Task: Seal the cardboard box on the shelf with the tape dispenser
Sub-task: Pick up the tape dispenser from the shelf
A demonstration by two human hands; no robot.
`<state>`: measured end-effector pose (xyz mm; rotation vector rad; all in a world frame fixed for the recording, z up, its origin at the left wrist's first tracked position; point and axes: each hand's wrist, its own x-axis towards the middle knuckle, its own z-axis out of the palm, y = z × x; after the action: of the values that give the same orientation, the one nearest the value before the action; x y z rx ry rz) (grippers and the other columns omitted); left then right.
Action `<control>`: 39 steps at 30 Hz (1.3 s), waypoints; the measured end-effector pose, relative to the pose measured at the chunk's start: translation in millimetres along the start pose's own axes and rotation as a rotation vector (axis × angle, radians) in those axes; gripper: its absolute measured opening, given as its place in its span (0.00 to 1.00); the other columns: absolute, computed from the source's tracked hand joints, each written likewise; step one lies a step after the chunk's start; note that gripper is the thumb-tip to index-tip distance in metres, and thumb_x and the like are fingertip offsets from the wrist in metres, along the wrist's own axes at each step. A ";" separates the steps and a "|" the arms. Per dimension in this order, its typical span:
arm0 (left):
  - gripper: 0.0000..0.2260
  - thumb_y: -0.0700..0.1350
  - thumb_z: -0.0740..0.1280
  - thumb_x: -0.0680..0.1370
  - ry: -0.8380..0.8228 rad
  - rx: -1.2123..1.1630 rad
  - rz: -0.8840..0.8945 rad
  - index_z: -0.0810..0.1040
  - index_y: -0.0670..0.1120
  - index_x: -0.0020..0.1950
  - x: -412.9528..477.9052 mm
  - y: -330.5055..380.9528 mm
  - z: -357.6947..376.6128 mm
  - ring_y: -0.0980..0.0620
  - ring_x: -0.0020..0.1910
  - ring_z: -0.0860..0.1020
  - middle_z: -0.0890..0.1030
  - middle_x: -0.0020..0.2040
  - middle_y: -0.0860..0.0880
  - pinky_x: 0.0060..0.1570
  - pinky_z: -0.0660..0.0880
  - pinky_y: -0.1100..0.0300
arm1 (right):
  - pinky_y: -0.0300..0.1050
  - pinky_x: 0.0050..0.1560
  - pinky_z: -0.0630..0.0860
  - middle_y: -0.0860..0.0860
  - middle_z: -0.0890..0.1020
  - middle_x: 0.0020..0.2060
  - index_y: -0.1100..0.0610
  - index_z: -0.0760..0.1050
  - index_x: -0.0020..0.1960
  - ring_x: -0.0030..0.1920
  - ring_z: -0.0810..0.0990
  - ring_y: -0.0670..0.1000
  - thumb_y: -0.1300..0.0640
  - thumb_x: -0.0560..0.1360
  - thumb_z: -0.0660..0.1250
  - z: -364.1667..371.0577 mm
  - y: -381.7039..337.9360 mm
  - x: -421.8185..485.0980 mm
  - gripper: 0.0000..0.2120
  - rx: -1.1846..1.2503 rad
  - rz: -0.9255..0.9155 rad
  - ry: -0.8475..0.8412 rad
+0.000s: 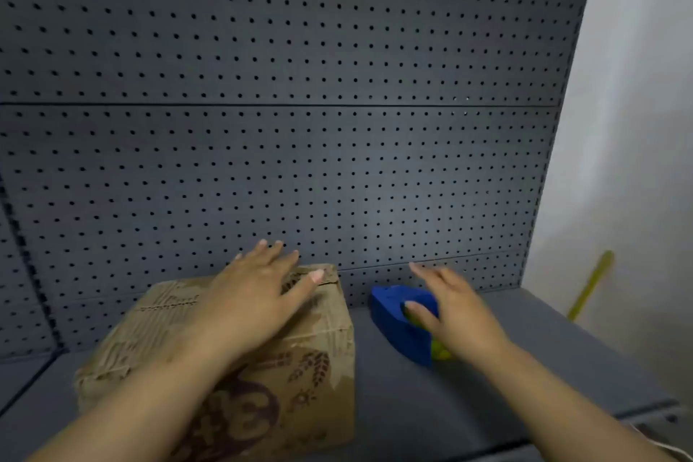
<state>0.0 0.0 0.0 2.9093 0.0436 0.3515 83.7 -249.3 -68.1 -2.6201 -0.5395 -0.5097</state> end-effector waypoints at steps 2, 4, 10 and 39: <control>0.34 0.68 0.42 0.73 0.008 0.085 0.006 0.53 0.55 0.77 -0.7 -1.5 3.4 0.55 0.77 0.46 0.50 0.79 0.53 0.74 0.44 0.55 | 0.46 0.63 0.68 0.51 0.69 0.65 0.49 0.53 0.73 0.64 0.67 0.53 0.44 0.76 0.59 18.5 4.4 2.6 0.29 -0.115 0.043 -0.094; 0.35 0.69 0.41 0.73 0.004 0.115 -0.010 0.53 0.55 0.77 -2.2 -4.8 6.4 0.55 0.77 0.46 0.50 0.79 0.53 0.74 0.43 0.54 | 0.50 0.66 0.64 0.54 0.67 0.67 0.49 0.50 0.74 0.65 0.66 0.56 0.42 0.75 0.58 38.6 7.6 2.5 0.32 -0.263 0.095 -0.231; 0.38 0.70 0.38 0.70 -0.004 0.088 -0.036 0.54 0.55 0.76 -3.2 -8.1 15.2 0.54 0.77 0.46 0.50 0.79 0.53 0.74 0.43 0.54 | 0.56 0.73 0.52 0.59 0.71 0.64 0.51 0.42 0.74 0.66 0.66 0.59 0.57 0.77 0.54 63.0 8.3 2.8 0.31 -0.531 0.168 -0.319; 0.25 0.60 0.52 0.79 0.169 -0.674 -0.179 0.67 0.50 0.71 4.1 -12.6 -33.2 0.50 0.71 0.67 0.69 0.72 0.51 0.66 0.62 0.55 | 0.49 0.51 0.66 0.55 0.67 0.48 0.47 0.58 0.71 0.48 0.63 0.52 0.58 0.61 0.73 -62.3 -47.5 30.4 0.42 -0.187 -0.366 0.239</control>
<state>-4.0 19.3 29.8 2.1883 0.1731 0.4710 72.4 -229.5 12.8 -2.5864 -0.9362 -1.0173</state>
